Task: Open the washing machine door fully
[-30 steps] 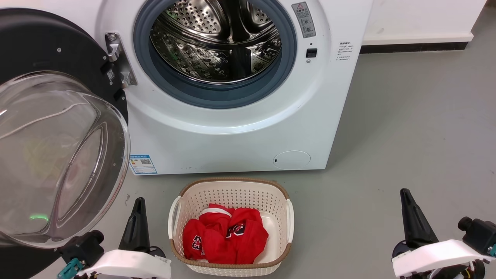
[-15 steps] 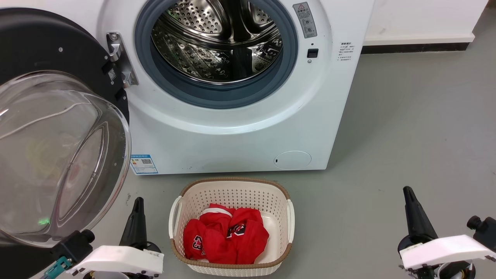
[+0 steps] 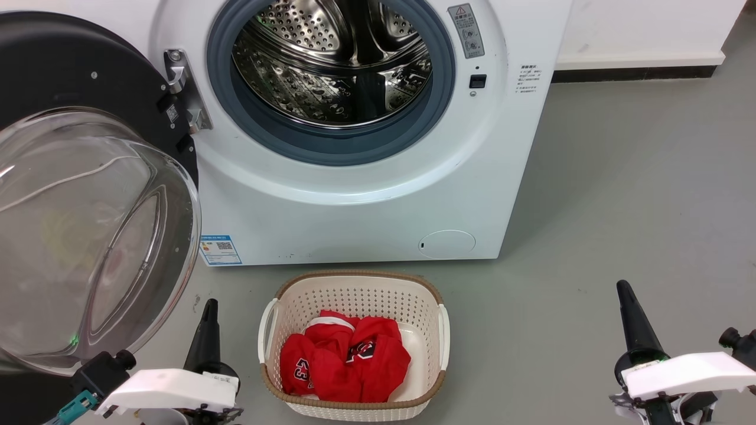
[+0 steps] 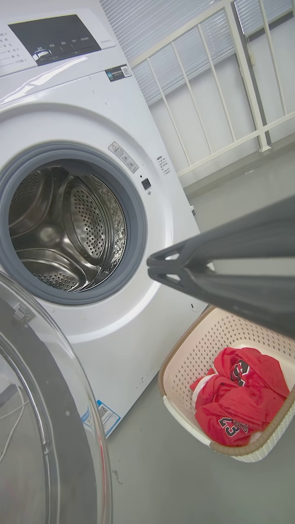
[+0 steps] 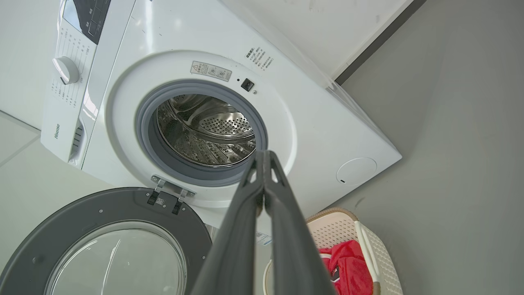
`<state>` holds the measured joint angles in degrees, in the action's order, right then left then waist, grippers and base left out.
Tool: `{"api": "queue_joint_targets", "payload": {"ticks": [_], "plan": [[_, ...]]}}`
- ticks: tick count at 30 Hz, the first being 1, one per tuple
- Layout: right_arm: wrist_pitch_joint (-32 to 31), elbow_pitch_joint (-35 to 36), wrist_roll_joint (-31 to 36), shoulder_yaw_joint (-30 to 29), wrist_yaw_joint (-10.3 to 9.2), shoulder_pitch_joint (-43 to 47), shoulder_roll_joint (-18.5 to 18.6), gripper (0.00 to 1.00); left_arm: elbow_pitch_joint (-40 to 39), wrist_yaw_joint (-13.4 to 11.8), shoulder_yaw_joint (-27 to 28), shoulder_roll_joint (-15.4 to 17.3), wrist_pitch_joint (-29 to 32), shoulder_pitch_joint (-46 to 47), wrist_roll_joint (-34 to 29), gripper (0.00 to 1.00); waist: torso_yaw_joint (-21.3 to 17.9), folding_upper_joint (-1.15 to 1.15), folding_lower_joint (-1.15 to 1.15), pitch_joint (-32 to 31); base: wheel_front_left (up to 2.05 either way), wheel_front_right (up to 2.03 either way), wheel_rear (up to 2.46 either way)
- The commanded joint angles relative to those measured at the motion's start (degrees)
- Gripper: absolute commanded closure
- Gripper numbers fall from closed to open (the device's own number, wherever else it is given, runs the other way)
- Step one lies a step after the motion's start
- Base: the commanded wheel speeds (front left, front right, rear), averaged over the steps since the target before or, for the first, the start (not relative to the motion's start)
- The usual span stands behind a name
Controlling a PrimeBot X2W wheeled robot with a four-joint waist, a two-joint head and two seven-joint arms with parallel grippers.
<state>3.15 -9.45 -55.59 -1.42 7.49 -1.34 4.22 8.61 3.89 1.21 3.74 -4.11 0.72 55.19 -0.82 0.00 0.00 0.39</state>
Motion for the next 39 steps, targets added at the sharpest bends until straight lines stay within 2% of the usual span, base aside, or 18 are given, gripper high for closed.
{"api": "queue_joint_targets", "payload": {"ticks": [1, 15, 17, 39], "plan": [[-0.13, 0.32, -1.24, -0.17, 0.01, -1.35, 0.41, 1.0, -0.34, 0.33, 0.29, 0.37, 0.17, 1.69, 1.11, 1.0, 0.01, 0.0, 0.0, 0.0, 0.0, 0.0, 0.0], [-2.06, -0.83, -10.5, -0.81, 0.01, -2.31, 0.44, 1.0, 1.08, 1.25, 1.13, 0.4, 2.47, 2.72, 10.39, 1.0, 0.16, 0.0, 0.0, -0.04, 0.0, 0.0, 0.0], [-2.79, -1.29, -14.1, -1.09, 0.01, -2.64, 0.42, 1.0, 1.6, 1.52, 1.5, 0.39, 3.43, 3.07, 14.01, 1.0, 0.23, 0.0, 0.0, -0.06, 0.0, 0.0, 0.0], [-5.53, -2.92, -26.32, -2.16, 0.0, -3.87, 0.24, 1.0, 3.54, 2.67, 2.78, 0.27, 6.55, 4.51, 26.07, 1.0, 0.49, 0.0, 0.0, -0.12, 0.0, 0.0, 0.0]]}}
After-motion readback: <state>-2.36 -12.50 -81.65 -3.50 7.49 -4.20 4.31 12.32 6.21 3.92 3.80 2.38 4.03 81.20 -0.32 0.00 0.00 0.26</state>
